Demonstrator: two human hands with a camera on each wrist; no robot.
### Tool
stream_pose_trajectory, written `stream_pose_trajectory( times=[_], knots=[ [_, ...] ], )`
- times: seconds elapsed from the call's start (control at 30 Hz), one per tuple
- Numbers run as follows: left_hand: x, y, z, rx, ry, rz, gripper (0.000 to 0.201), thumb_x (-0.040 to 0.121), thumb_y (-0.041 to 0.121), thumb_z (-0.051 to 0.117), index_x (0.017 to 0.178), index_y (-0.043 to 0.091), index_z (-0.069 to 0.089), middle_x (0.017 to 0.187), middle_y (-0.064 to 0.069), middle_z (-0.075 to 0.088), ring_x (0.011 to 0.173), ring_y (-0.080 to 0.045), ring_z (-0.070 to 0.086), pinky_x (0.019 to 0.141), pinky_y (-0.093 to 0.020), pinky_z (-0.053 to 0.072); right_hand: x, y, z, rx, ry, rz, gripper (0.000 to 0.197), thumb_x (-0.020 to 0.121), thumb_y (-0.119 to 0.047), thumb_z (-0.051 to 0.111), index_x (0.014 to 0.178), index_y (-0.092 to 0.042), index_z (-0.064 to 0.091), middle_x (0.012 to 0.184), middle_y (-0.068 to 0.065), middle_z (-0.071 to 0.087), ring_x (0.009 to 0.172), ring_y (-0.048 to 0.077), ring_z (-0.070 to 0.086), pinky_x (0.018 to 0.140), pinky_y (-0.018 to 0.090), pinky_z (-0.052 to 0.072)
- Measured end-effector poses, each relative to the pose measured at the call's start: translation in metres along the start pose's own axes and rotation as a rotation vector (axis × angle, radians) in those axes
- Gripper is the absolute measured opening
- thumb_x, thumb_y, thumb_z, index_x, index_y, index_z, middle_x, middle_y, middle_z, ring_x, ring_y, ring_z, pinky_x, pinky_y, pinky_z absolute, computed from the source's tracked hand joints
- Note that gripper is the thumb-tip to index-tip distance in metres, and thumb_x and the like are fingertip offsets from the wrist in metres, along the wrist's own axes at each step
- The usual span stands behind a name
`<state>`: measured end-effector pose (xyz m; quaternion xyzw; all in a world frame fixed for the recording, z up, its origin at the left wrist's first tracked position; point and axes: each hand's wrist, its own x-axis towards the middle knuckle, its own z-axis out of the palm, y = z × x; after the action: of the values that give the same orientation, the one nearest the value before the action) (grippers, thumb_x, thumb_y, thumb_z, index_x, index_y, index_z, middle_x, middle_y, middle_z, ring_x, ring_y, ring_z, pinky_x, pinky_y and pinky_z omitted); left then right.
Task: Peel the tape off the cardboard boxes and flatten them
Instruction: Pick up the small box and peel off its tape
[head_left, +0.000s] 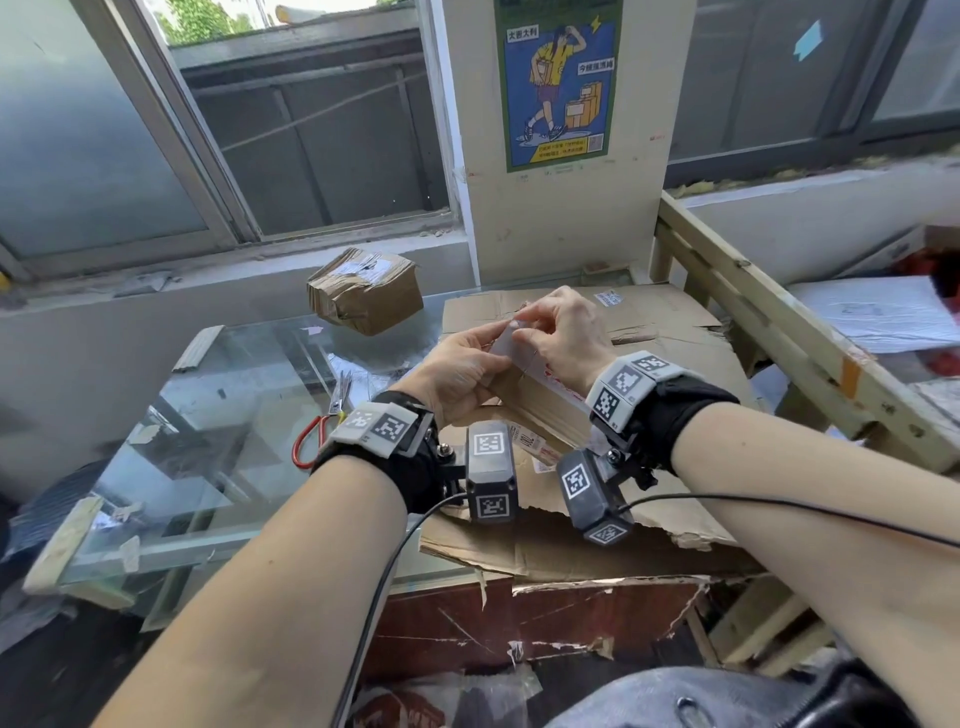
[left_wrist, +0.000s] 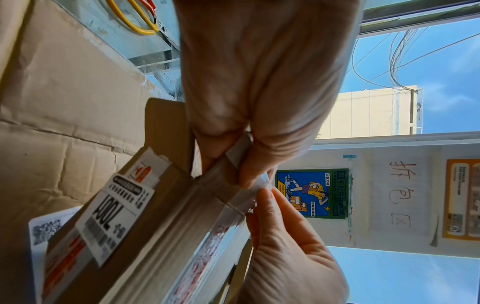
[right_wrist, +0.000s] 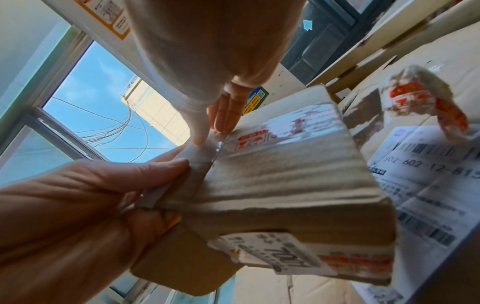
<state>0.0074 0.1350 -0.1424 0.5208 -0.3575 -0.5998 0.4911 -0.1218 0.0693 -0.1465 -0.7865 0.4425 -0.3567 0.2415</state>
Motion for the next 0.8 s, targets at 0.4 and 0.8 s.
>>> stream_pose_trajectory(
  times=[0.4, 0.8],
  knots=[
    [0.000, 0.002, 0.001, -0.049, -0.018, 0.011, 0.045, 0.091, -0.014, 0.045, 0.127, 0.009, 0.058, 0.082, -0.010, 0.067, 0.057, -0.014, 0.065, 0.059, -0.028, 0.057, 0.003, -0.004, -0.002, -0.065, -0.107, -0.047, 0.011, 0.094, -0.010, 0.055, 0.094, -0.002, 0.063, 0.111, 0.011, 0.050, 0.098, 0.019, 0.051, 0.081, 0.016, 0.034],
    [0.007, 0.000, -0.001, -0.106, 0.126, -0.024, 0.043, 0.091, -0.017, 0.042, 0.132, -0.005, 0.051, 0.100, -0.020, 0.062, 0.080, -0.022, 0.063, 0.056, -0.024, 0.058, 0.001, -0.008, -0.010, 0.014, -0.297, 0.048, 0.006, 0.096, -0.010, 0.048, 0.094, -0.010, 0.054, 0.094, 0.006, 0.055, 0.088, 0.017, 0.050, 0.078, 0.027, 0.040]
  ],
)
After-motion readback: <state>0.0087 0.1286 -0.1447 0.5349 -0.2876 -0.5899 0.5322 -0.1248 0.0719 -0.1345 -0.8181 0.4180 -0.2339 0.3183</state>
